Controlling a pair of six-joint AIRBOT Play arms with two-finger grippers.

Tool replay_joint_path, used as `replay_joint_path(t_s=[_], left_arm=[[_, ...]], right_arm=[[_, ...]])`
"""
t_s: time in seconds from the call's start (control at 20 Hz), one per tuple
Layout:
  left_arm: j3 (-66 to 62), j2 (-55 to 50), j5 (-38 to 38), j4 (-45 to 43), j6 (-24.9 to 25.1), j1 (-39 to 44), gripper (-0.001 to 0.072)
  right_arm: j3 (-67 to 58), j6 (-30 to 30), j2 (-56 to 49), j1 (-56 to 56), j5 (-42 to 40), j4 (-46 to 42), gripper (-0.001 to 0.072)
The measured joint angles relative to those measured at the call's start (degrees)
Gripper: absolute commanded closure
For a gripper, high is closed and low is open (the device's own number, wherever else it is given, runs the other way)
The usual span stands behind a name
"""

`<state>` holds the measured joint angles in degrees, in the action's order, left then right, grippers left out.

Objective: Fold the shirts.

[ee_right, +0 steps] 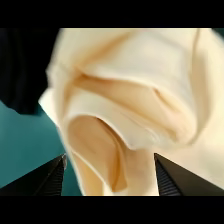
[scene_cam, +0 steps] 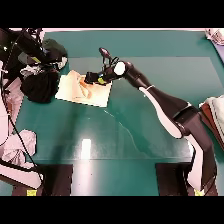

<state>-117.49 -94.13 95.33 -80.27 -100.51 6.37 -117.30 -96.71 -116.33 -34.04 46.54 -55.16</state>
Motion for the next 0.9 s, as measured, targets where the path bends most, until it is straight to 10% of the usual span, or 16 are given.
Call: replay_joint_path(t_s=[0.2, 0.35, 0.55, 0.9], left_arm=[[0.0, 0.0, 0.4, 0.7, 0.0, 0.0, 0.0652], [0.4, 0.0, -1.5, 2.1, 0.1, 1.3, 0.0173], [3.4, -0.5, -7.3, 2.2, 2.7, 6.5, 0.0020], [8.7, -3.7, -13.3, -6.6, 5.8, 13.3, 0.0021]], right_arm=[[0.0, 3.3, 6.2, 2.0, 3.4, -7.6, 0.0060], [3.3, 3.4, 11.7, 5.7, 9.6, -17.4, 0.0058], [11.1, 2.4, 19.1, 13.8, 15.9, -21.2, 0.0058], [27.2, 2.5, 30.8, 24.8, 17.7, -16.0, 0.0058]])
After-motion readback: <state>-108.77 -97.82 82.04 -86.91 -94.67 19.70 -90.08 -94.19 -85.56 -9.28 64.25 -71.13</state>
